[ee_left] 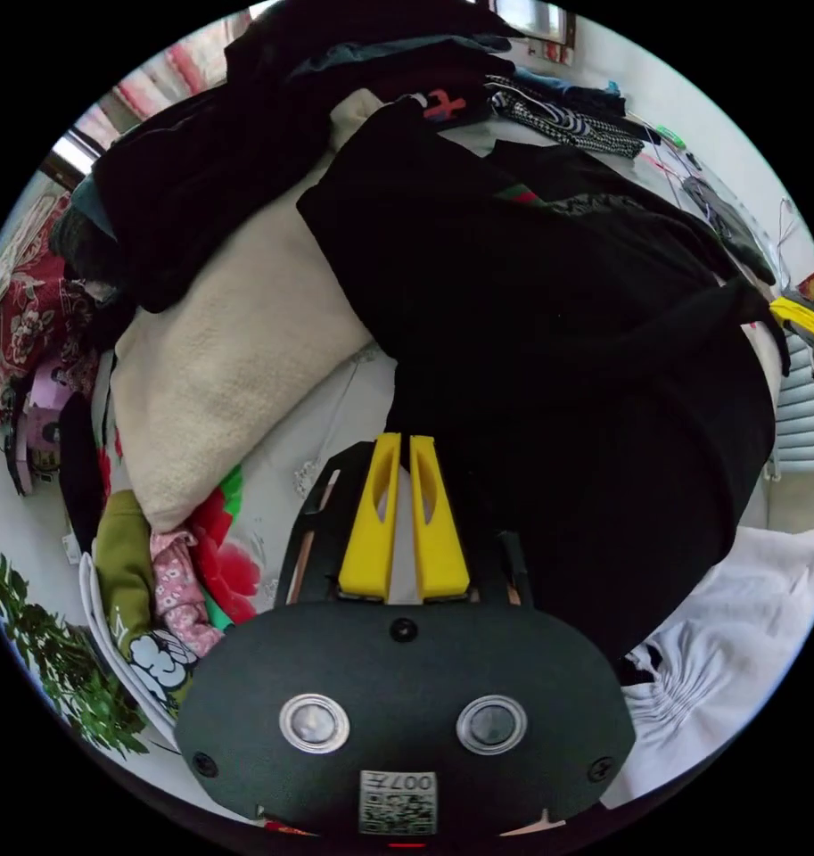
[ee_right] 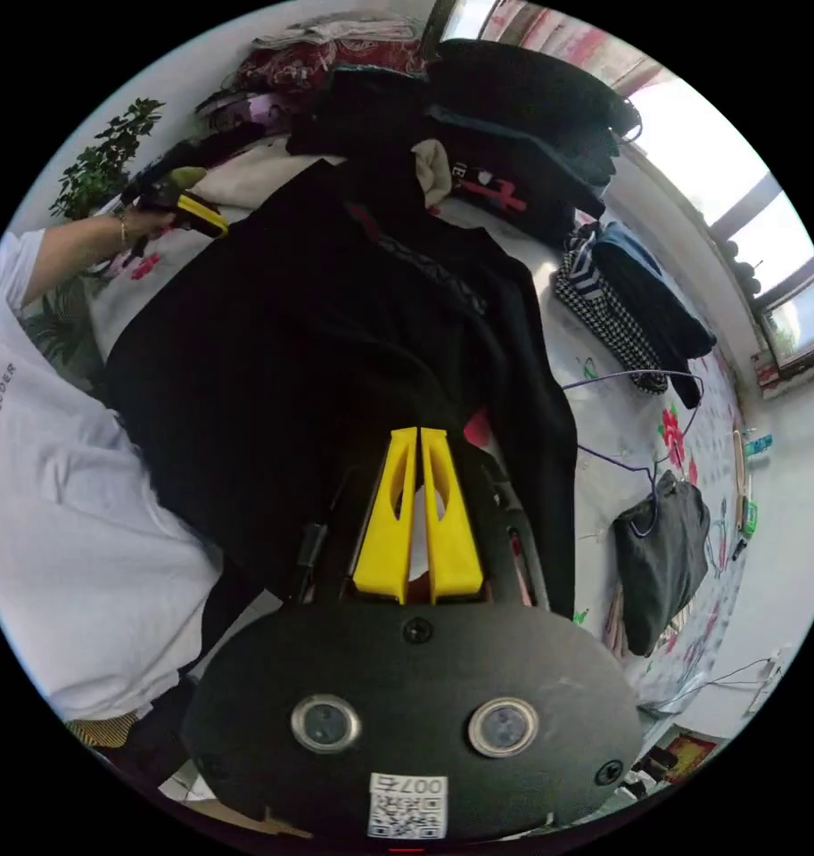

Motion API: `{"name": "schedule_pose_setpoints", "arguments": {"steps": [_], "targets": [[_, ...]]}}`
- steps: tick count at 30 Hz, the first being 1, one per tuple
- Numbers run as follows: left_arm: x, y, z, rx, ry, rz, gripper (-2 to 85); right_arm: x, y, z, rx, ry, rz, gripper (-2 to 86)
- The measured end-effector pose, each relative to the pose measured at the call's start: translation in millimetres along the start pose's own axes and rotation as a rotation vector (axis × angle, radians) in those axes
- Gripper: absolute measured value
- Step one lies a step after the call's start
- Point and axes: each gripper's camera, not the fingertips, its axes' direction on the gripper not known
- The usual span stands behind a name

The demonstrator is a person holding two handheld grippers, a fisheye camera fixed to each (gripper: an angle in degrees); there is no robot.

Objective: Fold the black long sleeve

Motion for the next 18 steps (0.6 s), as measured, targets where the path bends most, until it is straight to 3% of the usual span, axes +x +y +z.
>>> {"name": "schedule_pose_setpoints", "arguments": {"steps": [3, 6, 9, 13, 18], "targets": [[-6, -7, 2, -0.018, -0.015, 0.018, -0.6, -24, 25, -9, -0.026, -0.144, -0.006, 0.1], [-20, -6, 4, 0.002, 0.029, -0.046, -0.2, -46, 49, 27, -0.174, -0.263, 0.055, 0.4], [-26, 1, 2, 0.044, 0.059, -0.092, 1.5, -51, 67, 49, -0.275, -0.264, 0.132, 1.5], [-25, 34, -24, 0.149, 0.13, -0.146, 7.5, -31, 72, 20, -0.164, -0.21, 0.232, 3.2], [6, 84, -25, 0.098, 0.282, -0.184, 11.4, -4, 64, 16, -0.074, -0.215, 0.336, 4.5]]}}
